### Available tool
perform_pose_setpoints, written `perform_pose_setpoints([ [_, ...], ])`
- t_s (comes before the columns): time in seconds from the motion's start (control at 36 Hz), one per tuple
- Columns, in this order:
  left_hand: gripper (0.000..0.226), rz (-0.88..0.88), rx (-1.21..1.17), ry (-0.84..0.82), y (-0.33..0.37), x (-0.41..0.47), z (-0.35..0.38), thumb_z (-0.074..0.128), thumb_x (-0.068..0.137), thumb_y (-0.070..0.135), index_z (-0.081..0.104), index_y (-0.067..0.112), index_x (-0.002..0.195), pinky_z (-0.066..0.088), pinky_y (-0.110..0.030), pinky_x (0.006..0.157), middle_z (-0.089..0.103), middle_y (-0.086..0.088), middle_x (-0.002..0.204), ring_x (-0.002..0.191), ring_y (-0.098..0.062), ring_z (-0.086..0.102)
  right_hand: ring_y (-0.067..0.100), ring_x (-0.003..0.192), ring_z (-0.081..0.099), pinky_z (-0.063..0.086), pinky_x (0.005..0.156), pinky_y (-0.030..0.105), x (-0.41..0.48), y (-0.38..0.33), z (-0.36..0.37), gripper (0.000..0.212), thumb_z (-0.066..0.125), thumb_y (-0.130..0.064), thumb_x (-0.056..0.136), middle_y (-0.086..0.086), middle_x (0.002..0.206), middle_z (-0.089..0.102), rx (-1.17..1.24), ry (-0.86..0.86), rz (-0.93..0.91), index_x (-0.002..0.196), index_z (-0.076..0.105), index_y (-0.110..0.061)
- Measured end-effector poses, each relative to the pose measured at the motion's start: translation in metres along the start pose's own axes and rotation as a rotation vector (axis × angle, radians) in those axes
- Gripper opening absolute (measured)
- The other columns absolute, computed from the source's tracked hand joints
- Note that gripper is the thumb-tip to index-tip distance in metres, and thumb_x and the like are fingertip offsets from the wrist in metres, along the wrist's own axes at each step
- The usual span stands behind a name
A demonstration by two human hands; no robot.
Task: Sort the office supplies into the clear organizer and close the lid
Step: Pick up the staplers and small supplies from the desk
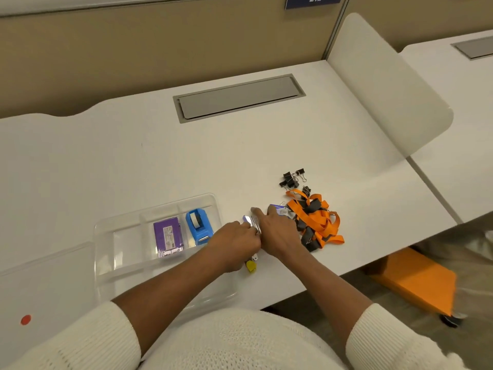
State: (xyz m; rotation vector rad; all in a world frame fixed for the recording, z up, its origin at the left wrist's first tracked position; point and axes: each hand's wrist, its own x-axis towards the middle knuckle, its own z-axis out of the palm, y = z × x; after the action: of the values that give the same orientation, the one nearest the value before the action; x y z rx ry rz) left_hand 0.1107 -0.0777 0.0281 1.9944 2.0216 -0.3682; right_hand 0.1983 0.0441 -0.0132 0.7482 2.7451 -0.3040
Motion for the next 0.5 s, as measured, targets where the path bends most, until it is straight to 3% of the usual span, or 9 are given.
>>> perform_pose_setpoints([
  [0.11, 0.032, 0.041, 0.033, 0.040, 0.001, 0.003, 0.005, 0.074, 0.091, 0.009, 0.064, 0.006, 0.121, 0.055, -0.043, 0.087, 0.065, -0.015, 0.121, 0.105, -0.032, 0.063, 0.039, 0.098, 0.070, 0.042, 0.064, 0.036, 0.012, 0.006, -0.007, 0.058, 0.068, -0.034, 0.094, 0.016, 0.122, 0.061, -0.004, -0.027, -0.047, 0.145, 0.043, -0.021],
  [0.25, 0.024, 0.068, 0.082, 0.042, 0.002, 0.004, 0.012, 0.073, 0.092, 0.008, 0.068, 0.006, 0.115, 0.053, -0.044, 0.085, 0.066, -0.015, 0.117, 0.105, -0.032, 0.061, 0.029, 0.094, 0.068, 0.043, 0.064, 0.032, 0.028, 0.018, -0.017, 0.059, 0.081, -0.037, 0.082, 0.007, 0.110, 0.070, 0.146, -0.139, -0.067, 0.131, 0.049, -0.024],
  [0.39, 0.026, 0.101, 0.150, 0.037, 0.004, 0.008, 0.011, 0.072, 0.094, 0.009, 0.064, 0.004, 0.119, 0.048, -0.041, 0.083, 0.067, -0.018, 0.116, 0.106, -0.032, 0.060, 0.022, 0.081, 0.061, 0.042, 0.053, 0.027, 0.034, 0.027, -0.030, 0.062, 0.086, -0.034, 0.077, -0.002, 0.093, 0.059, 0.260, -0.213, -0.037, 0.127, 0.050, -0.026],
  [0.5, 0.025, 0.141, 0.210, 0.046, 0.002, 0.008, 0.012, 0.076, 0.092, 0.012, 0.067, 0.007, 0.115, 0.049, -0.039, 0.084, 0.070, -0.015, 0.114, 0.110, -0.031, 0.060, 0.019, 0.076, 0.062, 0.045, 0.055, 0.029, 0.042, 0.038, -0.035, 0.061, 0.086, -0.033, 0.073, -0.003, 0.088, 0.062, 0.388, -0.209, -0.016, 0.123, 0.052, -0.031],
])
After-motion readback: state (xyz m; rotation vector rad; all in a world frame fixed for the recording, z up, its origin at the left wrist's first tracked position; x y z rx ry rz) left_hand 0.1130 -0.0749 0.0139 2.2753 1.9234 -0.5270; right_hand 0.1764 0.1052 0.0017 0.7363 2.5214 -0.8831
